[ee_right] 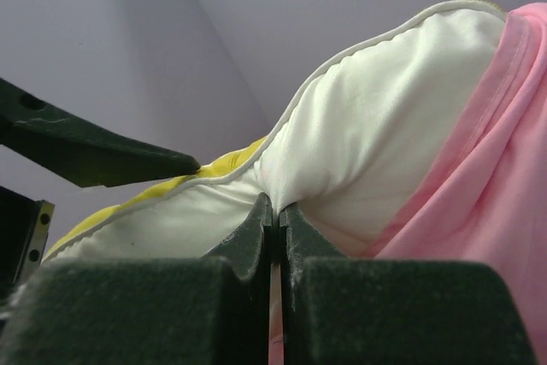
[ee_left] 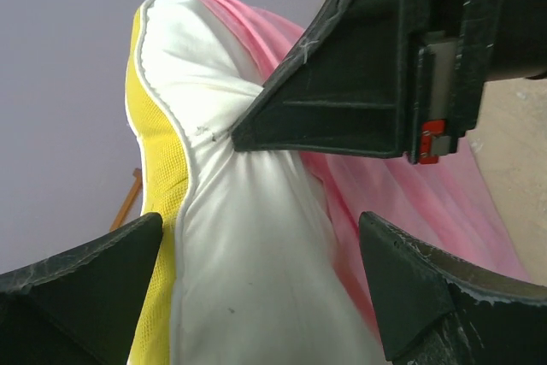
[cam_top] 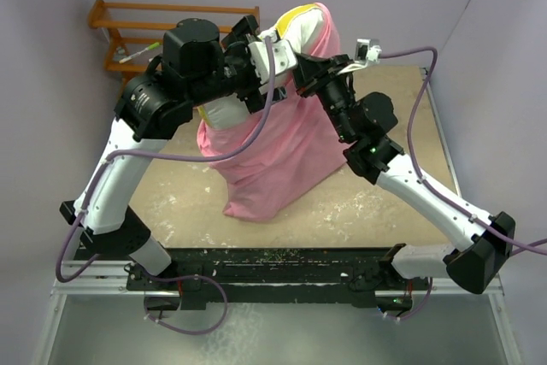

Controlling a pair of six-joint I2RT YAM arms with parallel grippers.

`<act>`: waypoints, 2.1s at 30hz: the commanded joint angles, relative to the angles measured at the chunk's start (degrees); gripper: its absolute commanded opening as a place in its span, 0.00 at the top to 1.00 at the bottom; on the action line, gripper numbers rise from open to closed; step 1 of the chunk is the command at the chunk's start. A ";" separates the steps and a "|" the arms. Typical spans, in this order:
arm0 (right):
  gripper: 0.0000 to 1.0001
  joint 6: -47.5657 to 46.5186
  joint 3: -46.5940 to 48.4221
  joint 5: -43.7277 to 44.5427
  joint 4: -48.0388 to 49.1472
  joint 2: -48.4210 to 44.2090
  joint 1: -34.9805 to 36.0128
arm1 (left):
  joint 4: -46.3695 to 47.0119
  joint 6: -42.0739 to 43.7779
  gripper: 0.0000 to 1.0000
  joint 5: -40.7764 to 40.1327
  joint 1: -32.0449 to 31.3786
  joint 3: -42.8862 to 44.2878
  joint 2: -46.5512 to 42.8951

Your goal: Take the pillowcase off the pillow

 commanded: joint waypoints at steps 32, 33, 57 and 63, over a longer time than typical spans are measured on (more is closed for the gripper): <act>0.27 15.82 2.97 -2.23 -9.14 -8.90 -7.73 | 2.33 -1.15 1.00 3.34 13.91 -1.21 -2.85; 0.27 18.54 3.08 -3.48 -12.05 -9.42 -10.60 | 2.67 -0.47 1.00 3.74 13.90 -2.29 -3.68; 0.93 26.04 -5.46 -28.38 -10.58 -5.70 -25.74 | 5.24 4.25 1.00 8.78 13.74 -8.18 -9.04; 1.00 23.42 -4.36 -23.35 -19.12 -4.43 -27.18 | 5.17 3.93 1.00 9.43 13.73 -6.31 -9.29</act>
